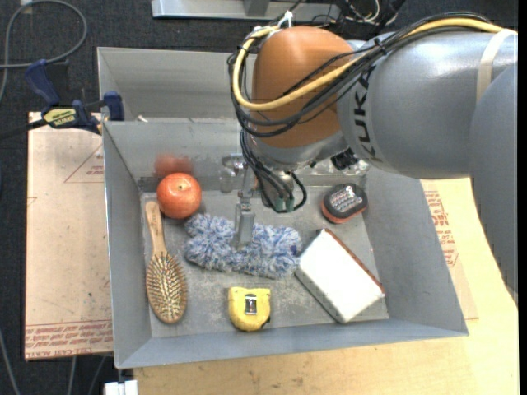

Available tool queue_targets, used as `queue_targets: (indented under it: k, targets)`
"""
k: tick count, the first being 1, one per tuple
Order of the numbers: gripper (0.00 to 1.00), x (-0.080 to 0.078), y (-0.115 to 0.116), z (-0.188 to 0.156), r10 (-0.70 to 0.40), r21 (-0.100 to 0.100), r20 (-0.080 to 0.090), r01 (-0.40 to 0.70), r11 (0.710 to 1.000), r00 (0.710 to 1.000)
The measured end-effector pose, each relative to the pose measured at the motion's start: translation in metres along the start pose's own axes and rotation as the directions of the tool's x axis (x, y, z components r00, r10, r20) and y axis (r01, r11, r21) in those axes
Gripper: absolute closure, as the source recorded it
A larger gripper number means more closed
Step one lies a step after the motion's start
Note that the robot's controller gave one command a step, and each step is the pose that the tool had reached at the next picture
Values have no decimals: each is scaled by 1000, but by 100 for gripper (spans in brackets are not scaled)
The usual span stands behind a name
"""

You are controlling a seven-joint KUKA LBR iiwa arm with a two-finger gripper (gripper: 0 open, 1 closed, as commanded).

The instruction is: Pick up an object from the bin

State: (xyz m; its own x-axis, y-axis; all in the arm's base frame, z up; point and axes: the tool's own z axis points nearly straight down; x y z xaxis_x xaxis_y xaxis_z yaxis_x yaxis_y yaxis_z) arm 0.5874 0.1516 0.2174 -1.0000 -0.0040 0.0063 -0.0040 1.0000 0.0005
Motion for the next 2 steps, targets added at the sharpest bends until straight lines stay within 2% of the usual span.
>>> queue_targets:
  k: [1, 2]
  targets:
    - [0, -1, -1, -5, 3, -1, 7, -3, 1000, 1000]
    - [0, 15, -18, 32, -5, -4, 13, 5, 1000, 1000]
